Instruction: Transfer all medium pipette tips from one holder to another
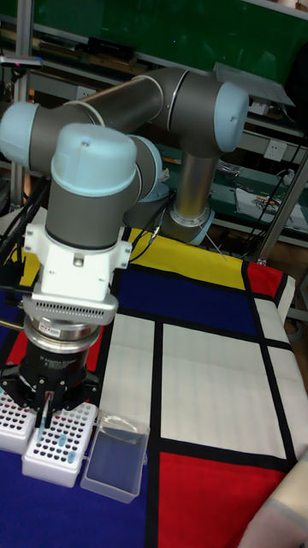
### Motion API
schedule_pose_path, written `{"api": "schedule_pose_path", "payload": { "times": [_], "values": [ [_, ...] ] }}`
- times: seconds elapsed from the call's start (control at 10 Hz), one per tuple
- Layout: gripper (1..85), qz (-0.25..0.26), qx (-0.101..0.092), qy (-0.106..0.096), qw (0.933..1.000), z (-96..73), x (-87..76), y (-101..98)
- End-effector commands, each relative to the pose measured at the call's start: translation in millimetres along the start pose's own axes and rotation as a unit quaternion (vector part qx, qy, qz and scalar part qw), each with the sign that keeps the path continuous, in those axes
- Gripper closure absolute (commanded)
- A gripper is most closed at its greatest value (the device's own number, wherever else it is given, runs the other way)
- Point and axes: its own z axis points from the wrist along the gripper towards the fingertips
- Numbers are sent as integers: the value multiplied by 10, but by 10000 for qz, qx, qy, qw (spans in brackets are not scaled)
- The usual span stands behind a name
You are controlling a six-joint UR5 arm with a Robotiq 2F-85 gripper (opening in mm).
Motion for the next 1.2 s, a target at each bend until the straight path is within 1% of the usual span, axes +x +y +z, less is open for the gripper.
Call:
{"api": "schedule_pose_path", "payload": {
  "times": [0.0,0.2,0.4,0.5,0.6,0.7,0.9,1.1],
  "values": [
    [840,73,12,-7,10000,-220,26,-4],
    [840,66,69,-117,9999,-278,-19,-3],
    [840,53,168,-114,9998,-312,11,-61],
    [840,107,167,-115,9997,-328,38,-69],
    [840,134,137,-119,9997,-325,80,-69],
    [840,186,85,-140,9997,-281,129,-85],
    [840,180,-37,-228,9996,-148,211,-146],
    [840,195,-43,-159,9997,-130,340,-213]
  ]
}}
